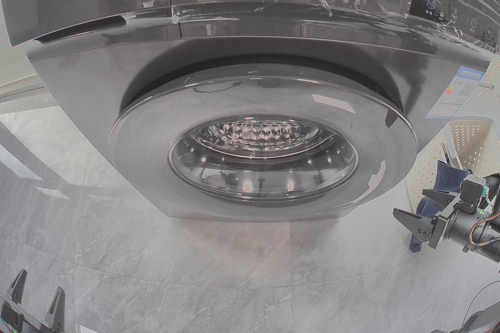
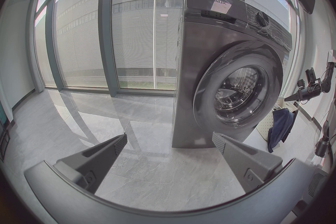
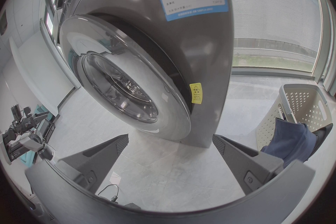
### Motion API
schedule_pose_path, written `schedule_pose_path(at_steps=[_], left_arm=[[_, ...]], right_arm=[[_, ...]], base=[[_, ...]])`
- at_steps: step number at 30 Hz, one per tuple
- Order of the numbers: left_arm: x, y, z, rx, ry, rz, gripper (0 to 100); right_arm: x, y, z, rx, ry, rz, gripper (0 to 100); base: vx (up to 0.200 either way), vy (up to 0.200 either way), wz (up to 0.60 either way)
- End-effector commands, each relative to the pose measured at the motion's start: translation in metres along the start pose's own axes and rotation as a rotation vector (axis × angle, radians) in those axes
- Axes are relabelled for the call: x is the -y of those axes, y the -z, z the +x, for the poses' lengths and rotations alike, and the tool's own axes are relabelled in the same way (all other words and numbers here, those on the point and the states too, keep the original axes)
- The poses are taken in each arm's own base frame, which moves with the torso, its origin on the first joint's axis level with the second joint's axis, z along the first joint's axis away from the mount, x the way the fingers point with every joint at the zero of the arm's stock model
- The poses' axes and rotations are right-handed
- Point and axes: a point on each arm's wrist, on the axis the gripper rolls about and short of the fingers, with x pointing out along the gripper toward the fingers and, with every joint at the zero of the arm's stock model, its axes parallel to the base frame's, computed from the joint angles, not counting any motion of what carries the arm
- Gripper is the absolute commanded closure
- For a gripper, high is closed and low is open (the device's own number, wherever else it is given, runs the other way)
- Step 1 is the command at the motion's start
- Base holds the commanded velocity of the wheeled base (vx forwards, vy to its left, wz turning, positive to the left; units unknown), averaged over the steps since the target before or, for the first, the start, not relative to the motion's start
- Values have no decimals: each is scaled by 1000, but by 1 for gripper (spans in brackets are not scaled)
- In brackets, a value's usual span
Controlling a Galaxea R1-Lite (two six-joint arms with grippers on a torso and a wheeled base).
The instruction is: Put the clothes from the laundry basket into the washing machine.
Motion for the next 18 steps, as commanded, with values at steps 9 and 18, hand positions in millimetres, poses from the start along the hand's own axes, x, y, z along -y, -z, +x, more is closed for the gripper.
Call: schedule_pose_path(at_steps=[9, 18], left_arm=[[0, 5, 0, -4, 0, -1, 0], [0, 5, 0, -4, 0, -1, 0]], right_arm=[[-9, -9, 26, -22, -36, -16, 0], [-23, -12, 30, -18, -75, -34, 0]], base=[[0, 0, 0], [0, 0, 0]])
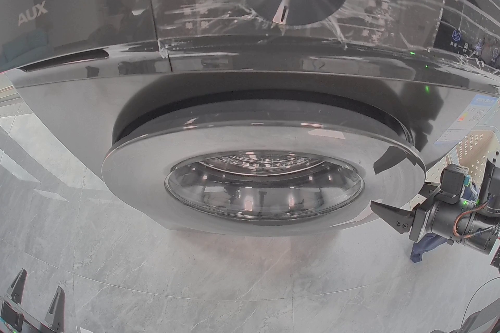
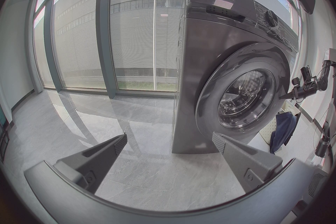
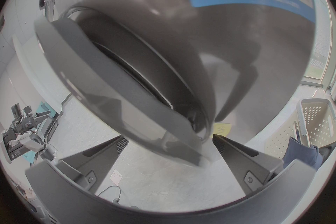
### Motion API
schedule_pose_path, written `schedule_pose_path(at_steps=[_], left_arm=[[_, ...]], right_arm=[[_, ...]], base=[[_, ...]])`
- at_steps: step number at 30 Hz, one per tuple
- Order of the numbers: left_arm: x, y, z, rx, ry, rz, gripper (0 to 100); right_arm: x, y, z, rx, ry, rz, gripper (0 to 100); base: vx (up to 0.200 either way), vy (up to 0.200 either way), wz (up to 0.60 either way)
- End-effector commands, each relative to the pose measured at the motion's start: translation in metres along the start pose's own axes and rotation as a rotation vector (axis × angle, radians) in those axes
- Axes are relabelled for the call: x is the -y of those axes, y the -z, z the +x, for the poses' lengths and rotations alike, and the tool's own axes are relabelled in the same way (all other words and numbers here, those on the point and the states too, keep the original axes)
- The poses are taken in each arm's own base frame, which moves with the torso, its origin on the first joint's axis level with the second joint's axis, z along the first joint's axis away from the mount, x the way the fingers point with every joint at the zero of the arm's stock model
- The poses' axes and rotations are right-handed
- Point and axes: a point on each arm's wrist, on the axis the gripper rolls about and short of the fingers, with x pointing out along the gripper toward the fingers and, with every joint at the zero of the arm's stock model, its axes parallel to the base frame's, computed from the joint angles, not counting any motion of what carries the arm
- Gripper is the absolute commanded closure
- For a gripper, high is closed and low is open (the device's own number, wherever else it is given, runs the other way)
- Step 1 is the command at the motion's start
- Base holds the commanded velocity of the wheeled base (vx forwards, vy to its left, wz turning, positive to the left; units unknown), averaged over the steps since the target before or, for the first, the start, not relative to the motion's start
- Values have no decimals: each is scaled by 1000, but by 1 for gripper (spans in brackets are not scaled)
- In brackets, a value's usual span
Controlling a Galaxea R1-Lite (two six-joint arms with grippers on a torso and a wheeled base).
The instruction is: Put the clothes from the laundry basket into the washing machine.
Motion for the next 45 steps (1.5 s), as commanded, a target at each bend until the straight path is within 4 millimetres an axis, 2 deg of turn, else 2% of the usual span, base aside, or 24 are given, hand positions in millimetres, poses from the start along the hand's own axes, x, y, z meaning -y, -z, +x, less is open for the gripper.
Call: schedule_pose_path(at_steps=[1, 4, 11, 14, 19, 24, 32, 36, 42, 45], left_arm=[[0, 5, 0, -4, 0, 0, 0], [0, 5, 0, -4, 0, 0, 0], [0, 5, 0, -4, 0, 0, 0], [0, 5, 0, -4, 0, 0, 0], [0, 5, 0, -4, 0, 0, 0], [0, 5, 0, -4, 0, 0, 0], [0, 5, 0, -4, 0, 0, 0], [0, 5, 0, -4, 0, 0, 0], [0, 5, 0, -4, 0, 0, 0], [0, 5, 0, -4, 0, 0, 0]], right_arm=[[-5, 3, 0, -12, -28, -6, 0], [-8, 14, -5, -49, -44, -10, 0], [-13, 36, -36, -69, -77, -27, 0], [-12, 32, -35, -55, -69, -25, 0], [-12, 20, -27, -24, -68, -23, 0], [-15, 23, -17, -59, -82, -28, 0], [-20, 42, -33, -107, -126, -43, 0], [-19, 41, -36, -92, -118, -39, 0], [-20, 18, -26, -21, -111, -34, 0], [-20, 15, -20, -25, -108, -33, 0]], base=[[0, 0, 0], [0, 0, 0], [0, 0, 0], [0, 0, 0], [-200, 0, 0], [-40, 0, 0], [0, 0, 0], [0, 0, 0], [-33, 0, 0], [-200, 0, 0]])
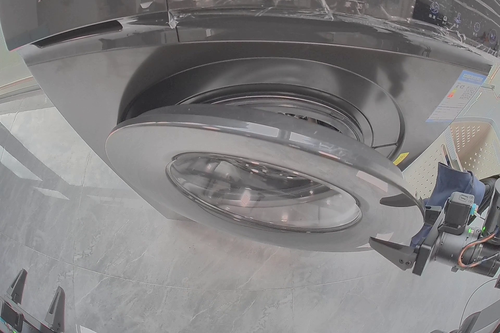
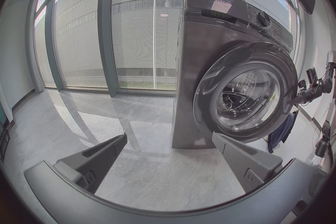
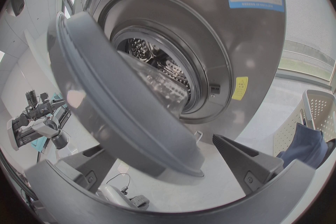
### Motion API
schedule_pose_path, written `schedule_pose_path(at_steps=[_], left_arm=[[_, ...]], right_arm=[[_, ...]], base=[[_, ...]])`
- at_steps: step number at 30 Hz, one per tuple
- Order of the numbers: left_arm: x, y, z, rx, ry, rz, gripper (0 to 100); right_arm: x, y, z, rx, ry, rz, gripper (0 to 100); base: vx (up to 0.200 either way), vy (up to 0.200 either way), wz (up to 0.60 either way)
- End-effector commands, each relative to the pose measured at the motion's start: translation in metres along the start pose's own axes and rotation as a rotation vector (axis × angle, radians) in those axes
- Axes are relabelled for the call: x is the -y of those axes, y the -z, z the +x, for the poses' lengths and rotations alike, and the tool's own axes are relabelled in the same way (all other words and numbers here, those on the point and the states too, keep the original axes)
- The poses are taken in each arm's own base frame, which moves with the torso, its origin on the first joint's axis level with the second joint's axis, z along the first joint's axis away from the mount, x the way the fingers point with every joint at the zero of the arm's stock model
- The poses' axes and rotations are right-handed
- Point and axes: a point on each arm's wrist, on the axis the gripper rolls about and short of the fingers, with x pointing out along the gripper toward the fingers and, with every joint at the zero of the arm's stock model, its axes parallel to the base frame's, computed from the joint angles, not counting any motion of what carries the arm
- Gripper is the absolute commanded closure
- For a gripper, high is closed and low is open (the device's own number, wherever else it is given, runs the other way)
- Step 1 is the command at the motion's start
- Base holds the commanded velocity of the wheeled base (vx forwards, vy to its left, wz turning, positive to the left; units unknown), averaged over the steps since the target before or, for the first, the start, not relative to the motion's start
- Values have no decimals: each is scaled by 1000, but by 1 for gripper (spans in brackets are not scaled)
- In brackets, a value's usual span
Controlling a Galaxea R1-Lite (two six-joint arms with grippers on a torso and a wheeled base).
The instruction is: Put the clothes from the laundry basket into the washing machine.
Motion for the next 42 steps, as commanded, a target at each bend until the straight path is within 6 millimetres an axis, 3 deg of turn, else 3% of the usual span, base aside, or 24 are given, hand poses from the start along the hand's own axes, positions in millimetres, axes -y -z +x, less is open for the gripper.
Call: schedule_pose_path(at_steps=[1, 11, 20, 25, 37, 42], left_arm=[[0, 5, 0, -4, 0, 0, 0], [0, 5, 0, -4, 0, 0, 0], [0, 5, 0, -4, 0, 0, 0], [0, 5, 0, -4, 0, 0, 0], [0, 5, 0, -4, 0, 0, 0], [0, 5, 0, -4, 0, 0, 0]], right_arm=[[0, -4, 11, -12, -1, 0, 0], [-10, 25, -7, -87, -72, -21, 0], [-10, 7, 4, -43, -58, -14, 0], [-13, 9, 14, -71, -77, -21, 0], [-19, 32, -7, -121, -135, -34, 0], [-12, 53, -27, -156, -93, -26, 0]], base=[[-200, 0, 0], [-20, 0, 0], [-67, 0, 0], [-120, 0, 0], [0, 0, 0], [0, 0, 0]])
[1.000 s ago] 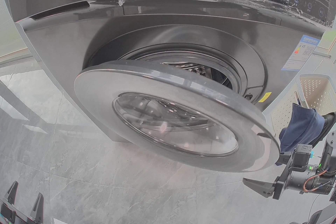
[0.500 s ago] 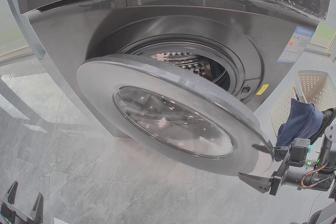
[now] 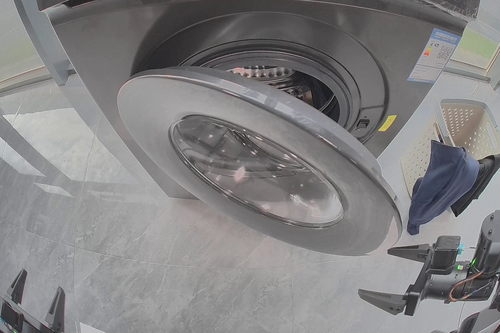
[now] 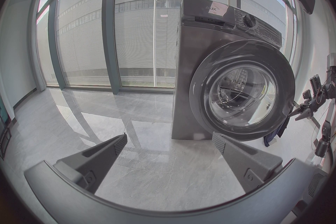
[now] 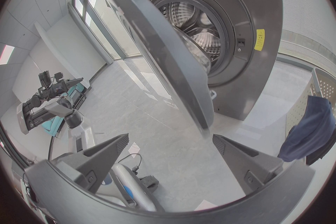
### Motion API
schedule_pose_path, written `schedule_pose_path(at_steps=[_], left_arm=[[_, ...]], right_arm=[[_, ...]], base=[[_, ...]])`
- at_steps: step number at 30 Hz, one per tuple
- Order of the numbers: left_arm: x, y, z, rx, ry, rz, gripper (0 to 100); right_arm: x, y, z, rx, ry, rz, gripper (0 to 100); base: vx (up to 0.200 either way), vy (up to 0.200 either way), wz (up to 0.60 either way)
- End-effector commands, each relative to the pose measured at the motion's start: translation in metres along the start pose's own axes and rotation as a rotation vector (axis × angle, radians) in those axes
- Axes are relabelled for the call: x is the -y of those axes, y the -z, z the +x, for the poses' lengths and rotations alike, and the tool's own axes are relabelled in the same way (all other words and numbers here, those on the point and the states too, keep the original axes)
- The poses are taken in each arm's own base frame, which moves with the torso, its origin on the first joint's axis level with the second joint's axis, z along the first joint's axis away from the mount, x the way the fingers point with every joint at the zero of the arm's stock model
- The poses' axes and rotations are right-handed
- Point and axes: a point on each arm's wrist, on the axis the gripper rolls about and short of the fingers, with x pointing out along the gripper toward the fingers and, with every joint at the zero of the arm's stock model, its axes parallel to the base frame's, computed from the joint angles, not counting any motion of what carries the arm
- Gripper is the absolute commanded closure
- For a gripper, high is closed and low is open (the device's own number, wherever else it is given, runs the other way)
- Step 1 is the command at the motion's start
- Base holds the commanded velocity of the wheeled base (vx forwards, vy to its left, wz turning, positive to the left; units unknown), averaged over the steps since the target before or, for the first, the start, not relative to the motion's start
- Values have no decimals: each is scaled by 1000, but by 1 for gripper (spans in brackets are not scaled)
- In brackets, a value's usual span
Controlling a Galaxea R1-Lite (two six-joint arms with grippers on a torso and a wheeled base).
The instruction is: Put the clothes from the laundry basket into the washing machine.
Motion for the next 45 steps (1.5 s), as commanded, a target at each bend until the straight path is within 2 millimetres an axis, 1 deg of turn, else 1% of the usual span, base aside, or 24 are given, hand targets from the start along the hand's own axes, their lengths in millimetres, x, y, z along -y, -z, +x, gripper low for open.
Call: schedule_pose_path(at_steps=[1, 2, 6, 7, 8, 9, 10, 13, 16, 20, 21, 22, 25, 26, 28, 32, 35, 36, 39, 41, 45], left_arm=[[0, 5, 0, -4, 0, 0, 0], [0, 5, 0, -4, 0, 0, 0], [0, 5, 0, -4, 0, 0, 0], [0, 5, 0, -4, 0, 0, 0], [0, 5, 0, -4, 0, 0, 0], [0, 5, 0, -4, 0, 0, 0], [0, 5, 0, -4, 0, 0, 0], [0, 5, 0, -4, 0, 0, 0], [0, 5, 0, -4, 0, 0, 0], [0, 5, 0, -4, 0, 0, 0], [0, 5, 0, -4, 0, 0, 0], [0, 5, 0, -4, 0, 0, 0], [0, 5, 0, -4, 0, 0, 0], [0, 5, 0, -4, 0, 0, 0], [0, 5, 0, -4, 0, 0, 0], [0, 5, 0, -4, 0, 0, 0], [0, 5, 0, -4, 0, 0, 0], [0, 5, 0, -4, 0, 0, 0], [0, 5, 0, -4, 0, 0, 0], [0, 5, 0, -4, 0, 0, 0], [0, 5, 0, -4, 0, 0, 0]], right_arm=[[6, 24, -19, -34, 61, 17, 0], [7, 25, -20, -40, 71, 21, 0], [13, 38, -37, -115, 150, 60, 0], [14, 39, -37, -120, 153, 62, 0], [17, 43, -41, -159, 194, 86, 0], [19, 43, -42, -167, 215, 99, 0], [22, 40, -42, -166, 238, 112, 0], [31, 23, -38, -123, 296, 137, 0], [41, 3, -29, -95, 339, 154, 0], [54, -24, -12, -68, 361, 159, 0], [54, -26, -11, -66, 359, 160, 0], [57, -34, -5, -59, 354, 156, 0], [60, -43, 5, -61, 347, 154, 0], [60, -43, 5, -61, 347, 154, 0], [56, -43, 12, -76, 310, 140, 0], [40, -39, 15, -98, 230, 111, 0], [30, -34, 16, -114, 183, 91, 0], [30, -34, 16, -114, 183, 91, 0], [22, -29, 7, -105, 148, 73, 0], [22, -31, 4, -89, 152, 79, 0], [24, -40, 9, -70, 161, 99, 0]], base=[[0, 0, 0], [0, 0, 0], [0, 0, 0], [0, 0, 0], [0, 0, 0], [0, 0, 0], [0, 0, 0], [0, 0, 0], [0, 0, 0], [0, 0, 0], [0, 0, 0], [0, 0, 0], [0, 0, 0], [0, 0, 0], [0, 0, 0], [0, 0, 0], [0, 0, 0], [0, 0, 0], [0, 0, 0], [0, 0, 0], [-50, 0, 0]])
